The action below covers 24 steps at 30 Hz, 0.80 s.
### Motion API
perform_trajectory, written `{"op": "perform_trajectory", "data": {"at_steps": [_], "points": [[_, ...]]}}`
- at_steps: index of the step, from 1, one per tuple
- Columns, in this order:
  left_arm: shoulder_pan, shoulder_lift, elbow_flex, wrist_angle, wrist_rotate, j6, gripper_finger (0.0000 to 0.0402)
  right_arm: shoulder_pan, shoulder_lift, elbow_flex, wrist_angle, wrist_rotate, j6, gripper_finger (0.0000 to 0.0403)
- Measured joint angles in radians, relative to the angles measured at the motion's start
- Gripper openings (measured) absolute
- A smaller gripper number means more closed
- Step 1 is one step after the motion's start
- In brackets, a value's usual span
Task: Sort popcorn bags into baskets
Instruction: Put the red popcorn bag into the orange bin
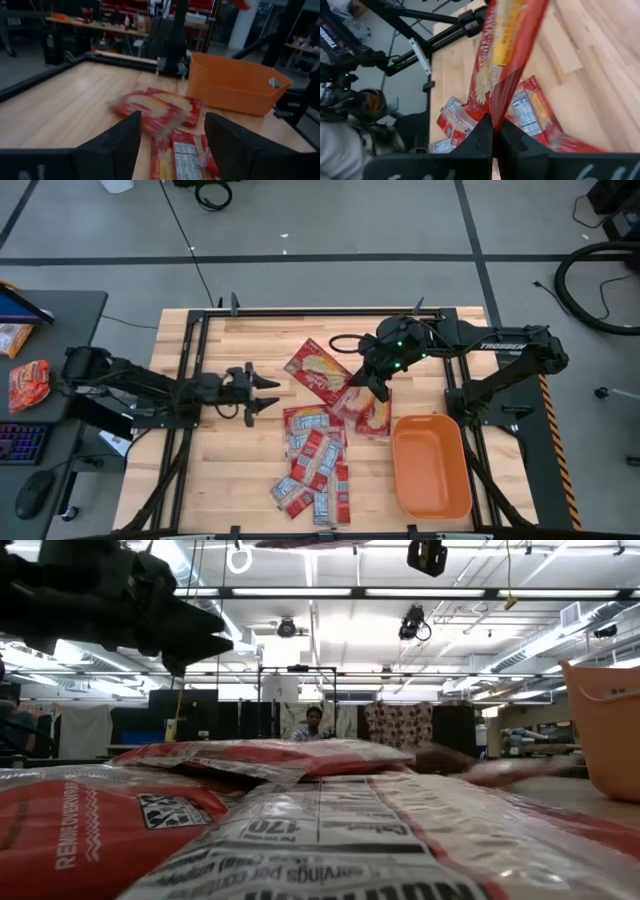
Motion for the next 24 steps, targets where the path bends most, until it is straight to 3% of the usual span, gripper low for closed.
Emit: {"op": "perform_trajectory", "data": {"at_steps": [6,10,18,24], "points": [[-0.012,0.135,0.068,-0.002,0.012,0.002,0.0246,0.062,0.000,0.000,-0.035,-0.139,0.073,0.0009],[-0.012,0.175,0.090,-0.004,0.019,0.003,0.0247,0.138,0.000,0.000,-0.136,-0.170,0.170,0.0009],[-0.004,0.149,0.090,0.011,0.018,0.089,0.0247,0.339,0.000,0.000,-0.345,-0.025,0.510,0.0009],[0.036,0.130,0.090,0.080,0.014,0.211,0.0247,0.481,-0.002,0.000,-0.383,0.041,0.751,0.0009]]}}
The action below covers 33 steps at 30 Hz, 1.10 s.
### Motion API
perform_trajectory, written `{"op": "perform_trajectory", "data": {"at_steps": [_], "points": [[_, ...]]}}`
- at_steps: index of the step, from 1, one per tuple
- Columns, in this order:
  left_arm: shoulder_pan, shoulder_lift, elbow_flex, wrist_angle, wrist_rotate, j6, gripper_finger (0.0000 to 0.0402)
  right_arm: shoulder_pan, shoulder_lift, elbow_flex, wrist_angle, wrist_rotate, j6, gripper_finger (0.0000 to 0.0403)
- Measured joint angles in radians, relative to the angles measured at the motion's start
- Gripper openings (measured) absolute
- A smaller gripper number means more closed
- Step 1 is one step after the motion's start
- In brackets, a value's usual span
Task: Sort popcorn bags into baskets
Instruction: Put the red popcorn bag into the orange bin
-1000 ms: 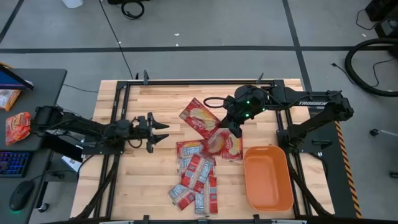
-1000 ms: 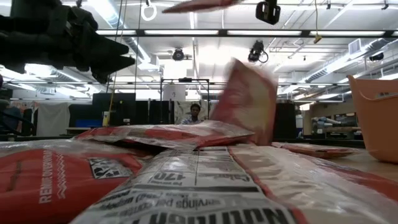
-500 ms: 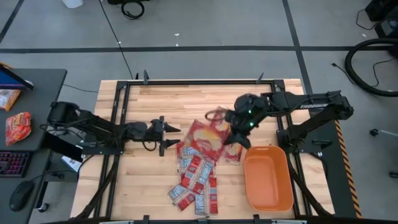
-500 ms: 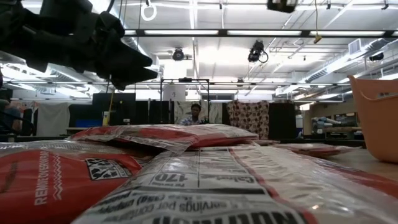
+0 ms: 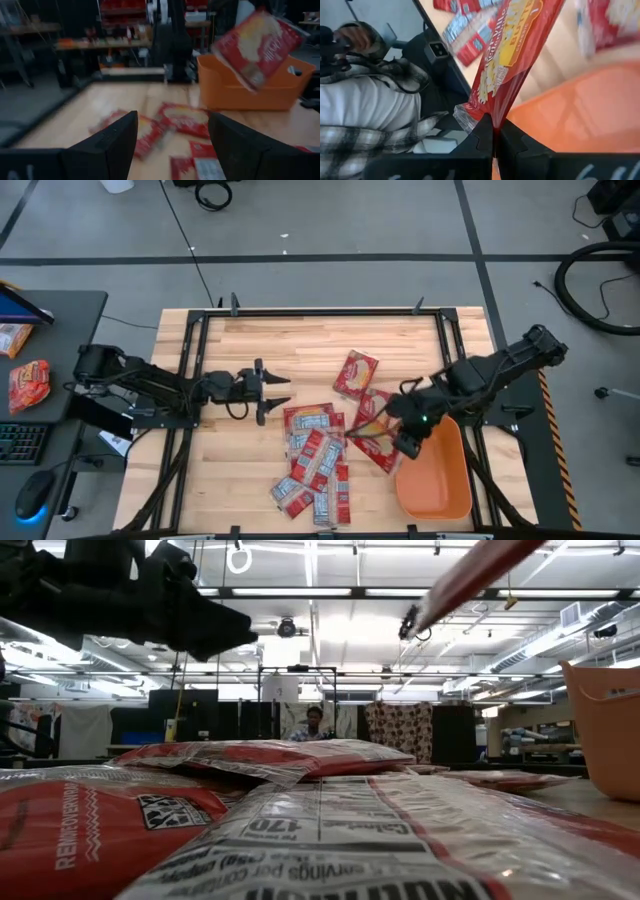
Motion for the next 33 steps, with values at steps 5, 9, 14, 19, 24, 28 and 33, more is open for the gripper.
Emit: {"op": "perform_trajectory", "data": {"at_steps": [5,9,14,19,24,28,33], "points": [[0.030,0.000,0.000,0.066,0.000,0.099,0.0247,0.117,0.000,0.000,-0.025,0.017,0.215,0.0009],[0.052,0.000,0.000,0.109,0.000,0.154,0.0247,0.217,0.000,0.000,-0.087,0.017,0.412,0.0009],[0.080,0.000,0.000,0.172,0.000,0.165,0.0247,0.324,0.000,0.000,-0.145,0.049,0.628,0.0009],[0.098,0.000,0.000,0.224,0.000,0.168,0.0247,0.408,0.000,0.000,-0.189,0.165,0.821,0.0009],[0.117,0.000,0.000,0.235,0.001,0.169,0.0247,0.479,0.002,-0.048,-0.199,0.272,0.999,0.0010],[0.136,0.000,0.000,0.236,0.000,0.169,0.0247,0.497,0.003,-0.123,-0.140,0.282,1.066,0.0017],[0.142,0.000,0.000,0.233,0.001,0.165,0.0247,0.491,0.003,-0.229,0.019,0.251,1.060,0.0058]]}}
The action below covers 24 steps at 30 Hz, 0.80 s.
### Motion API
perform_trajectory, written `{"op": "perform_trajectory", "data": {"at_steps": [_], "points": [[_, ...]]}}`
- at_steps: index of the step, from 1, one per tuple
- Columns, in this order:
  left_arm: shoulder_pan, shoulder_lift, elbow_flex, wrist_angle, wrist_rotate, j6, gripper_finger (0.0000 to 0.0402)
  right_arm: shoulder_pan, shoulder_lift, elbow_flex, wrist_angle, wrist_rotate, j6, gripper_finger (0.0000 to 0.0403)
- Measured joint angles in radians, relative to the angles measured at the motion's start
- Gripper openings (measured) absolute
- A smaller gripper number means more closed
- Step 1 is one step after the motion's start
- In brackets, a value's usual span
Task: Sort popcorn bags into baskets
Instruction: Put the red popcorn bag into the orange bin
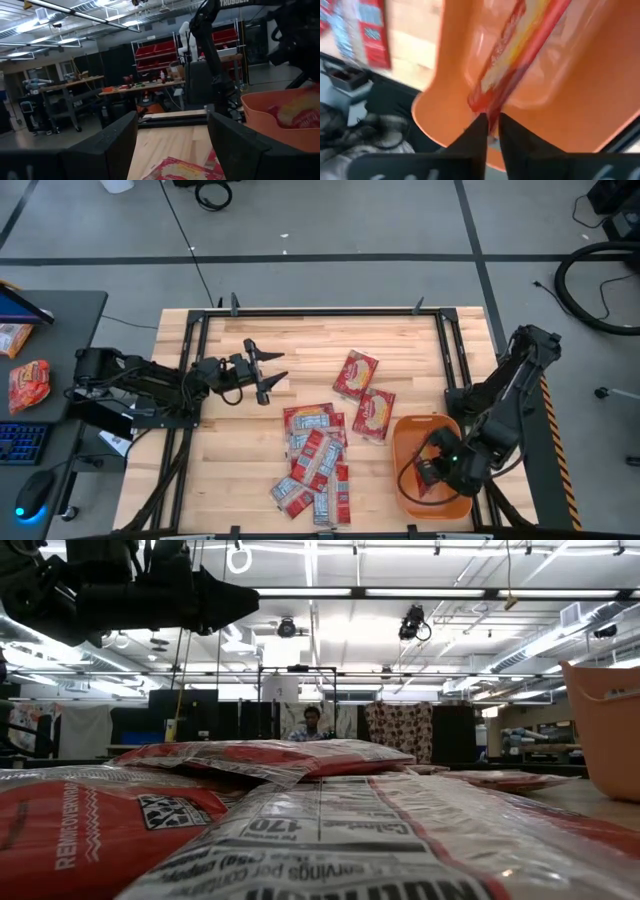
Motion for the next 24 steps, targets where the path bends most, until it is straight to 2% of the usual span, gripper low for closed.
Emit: {"op": "perform_trajectory", "data": {"at_steps": [8,11,15,20,24], "points": [[-0.005,0.000,0.000,-0.021,0.004,-0.039,0.0247,-0.012,-0.025,-0.014,0.045,-0.270,0.041,0.0156],[-0.005,0.000,0.000,-0.043,0.004,-0.060,0.0247,-0.027,-0.047,0.003,0.024,-0.234,0.036,0.0167],[-0.005,0.000,0.000,-0.074,0.040,-0.069,0.0247,-0.078,-0.062,0.038,-0.027,-0.169,-0.057,0.0166],[-0.005,0.000,0.000,-0.112,0.158,-0.110,0.0247,-0.187,-0.063,0.080,-0.142,-0.154,-0.252,0.0165],[-0.005,0.000,0.000,-0.153,0.271,-0.144,0.0247,-0.288,-0.063,0.082,-0.155,-0.151,-0.447,0.0165]]}}
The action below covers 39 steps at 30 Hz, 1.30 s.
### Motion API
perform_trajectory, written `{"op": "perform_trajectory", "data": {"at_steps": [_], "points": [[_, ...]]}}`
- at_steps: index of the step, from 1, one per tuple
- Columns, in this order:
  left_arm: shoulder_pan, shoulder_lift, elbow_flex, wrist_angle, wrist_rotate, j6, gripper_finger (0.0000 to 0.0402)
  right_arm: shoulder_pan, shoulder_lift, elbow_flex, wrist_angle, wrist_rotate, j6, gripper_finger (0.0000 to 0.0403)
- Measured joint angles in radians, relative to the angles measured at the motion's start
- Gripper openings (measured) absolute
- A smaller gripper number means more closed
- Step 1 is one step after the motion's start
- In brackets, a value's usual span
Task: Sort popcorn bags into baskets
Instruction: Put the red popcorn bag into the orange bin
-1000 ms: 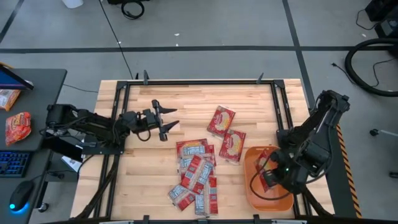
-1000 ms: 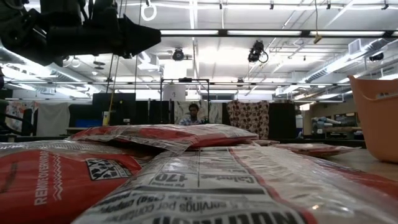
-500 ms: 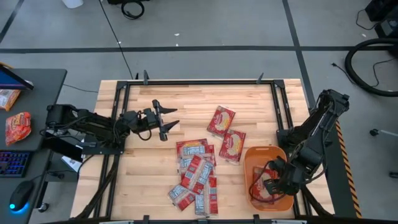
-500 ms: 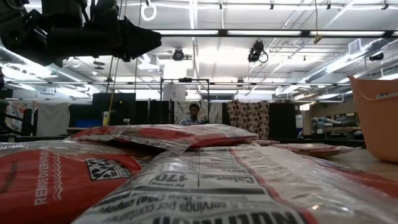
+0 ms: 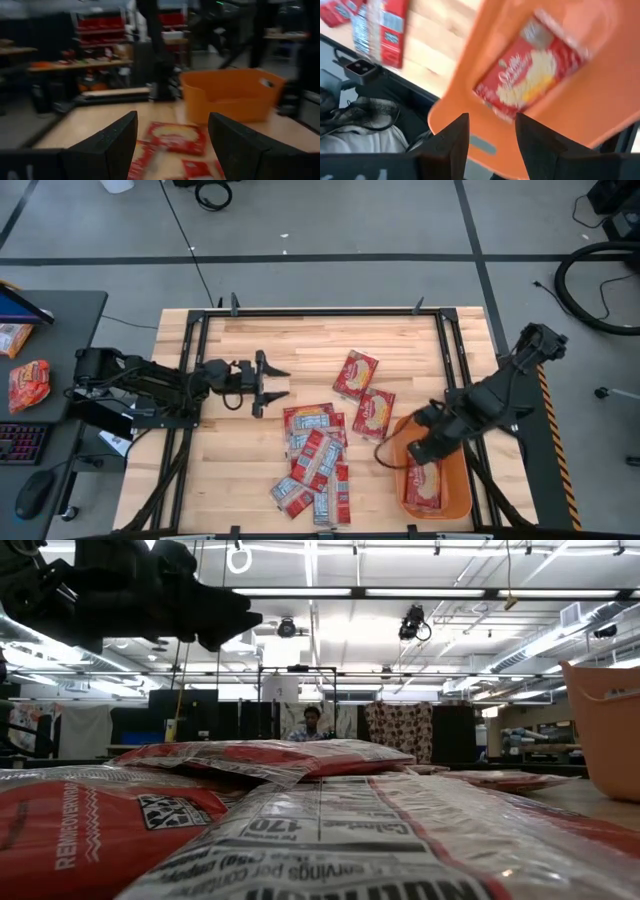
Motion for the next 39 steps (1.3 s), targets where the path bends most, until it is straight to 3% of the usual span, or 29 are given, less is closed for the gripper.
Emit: {"op": "perform_trajectory", "data": {"at_steps": [5,9,15,24,33,39], "points": [[0.000,0.000,0.000,-0.062,0.096,-0.049,0.0247,-0.120,0.000,0.000,0.010,0.003,-0.205,0.0164],[-0.009,0.000,0.000,-0.111,0.155,-0.083,0.0247,-0.202,0.000,0.000,0.146,0.008,-0.365,0.0164],[-0.077,0.000,0.000,-0.153,0.159,-0.092,0.0247,-0.280,0.072,0.002,0.406,0.020,-0.653,0.0164],[-0.157,0.000,0.000,-0.161,0.095,-0.092,0.0247,-0.373,0.288,0.004,0.541,-0.027,-1.096,0.0164],[-0.158,0.002,0.000,-0.208,0.029,-0.123,0.0247,-0.351,0.479,0.118,0.507,0.093,-1.414,0.0151],[-0.158,0.002,0.000,-0.210,-0.040,-0.183,0.0247,-0.346,0.560,0.154,0.287,0.292,-1.409,0.0151]]}}
